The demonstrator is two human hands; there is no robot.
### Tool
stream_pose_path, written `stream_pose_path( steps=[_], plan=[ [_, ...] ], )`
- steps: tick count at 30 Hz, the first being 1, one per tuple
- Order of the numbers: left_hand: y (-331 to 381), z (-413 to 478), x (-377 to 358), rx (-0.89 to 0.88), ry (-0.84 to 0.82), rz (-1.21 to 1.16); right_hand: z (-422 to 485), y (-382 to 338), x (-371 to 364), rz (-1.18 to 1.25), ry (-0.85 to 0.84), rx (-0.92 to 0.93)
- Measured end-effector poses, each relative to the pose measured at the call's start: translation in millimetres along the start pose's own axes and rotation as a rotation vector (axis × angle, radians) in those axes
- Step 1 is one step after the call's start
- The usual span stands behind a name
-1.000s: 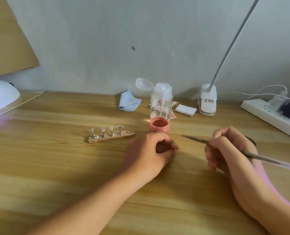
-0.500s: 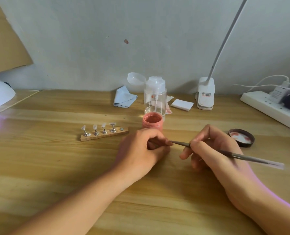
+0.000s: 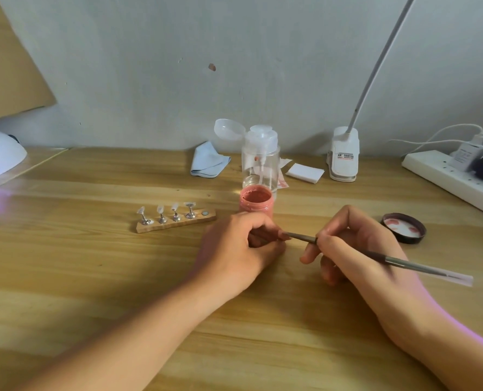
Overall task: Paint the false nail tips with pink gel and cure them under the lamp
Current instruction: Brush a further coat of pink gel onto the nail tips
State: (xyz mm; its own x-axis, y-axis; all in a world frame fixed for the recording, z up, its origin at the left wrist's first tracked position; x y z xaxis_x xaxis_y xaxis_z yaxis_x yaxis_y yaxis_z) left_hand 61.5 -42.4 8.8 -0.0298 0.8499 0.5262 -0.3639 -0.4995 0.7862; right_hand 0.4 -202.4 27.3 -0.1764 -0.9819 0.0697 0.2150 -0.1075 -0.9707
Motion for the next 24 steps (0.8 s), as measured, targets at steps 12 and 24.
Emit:
stream_pose_path(
  steps=[12,24],
  plan=[
    [2.2,0.2,-0.7,-0.023,-0.006,0.004,1.4,2.4,2.5,0.035,0.014,0.01],
    [2.0,-0.2,-1.3,-0.026,-0.018,0.004,2.5,3.6,5.0,0.066,0.057,-0.018]
  ],
)
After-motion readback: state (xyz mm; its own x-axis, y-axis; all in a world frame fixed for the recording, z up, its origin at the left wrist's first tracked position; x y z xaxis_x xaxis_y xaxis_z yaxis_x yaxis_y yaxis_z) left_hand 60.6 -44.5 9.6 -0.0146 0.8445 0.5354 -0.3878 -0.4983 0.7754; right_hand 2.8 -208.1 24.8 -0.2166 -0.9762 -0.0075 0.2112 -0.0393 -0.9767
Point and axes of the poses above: each hand's wrist, its own z-axis towards the middle knuckle, its own x-axis out of the back of the hand, y = z × x, the point moved 5 cm from there along z, towards the middle knuckle, and after that the axes turned 7 degrees about y, right-handed, at the moved point
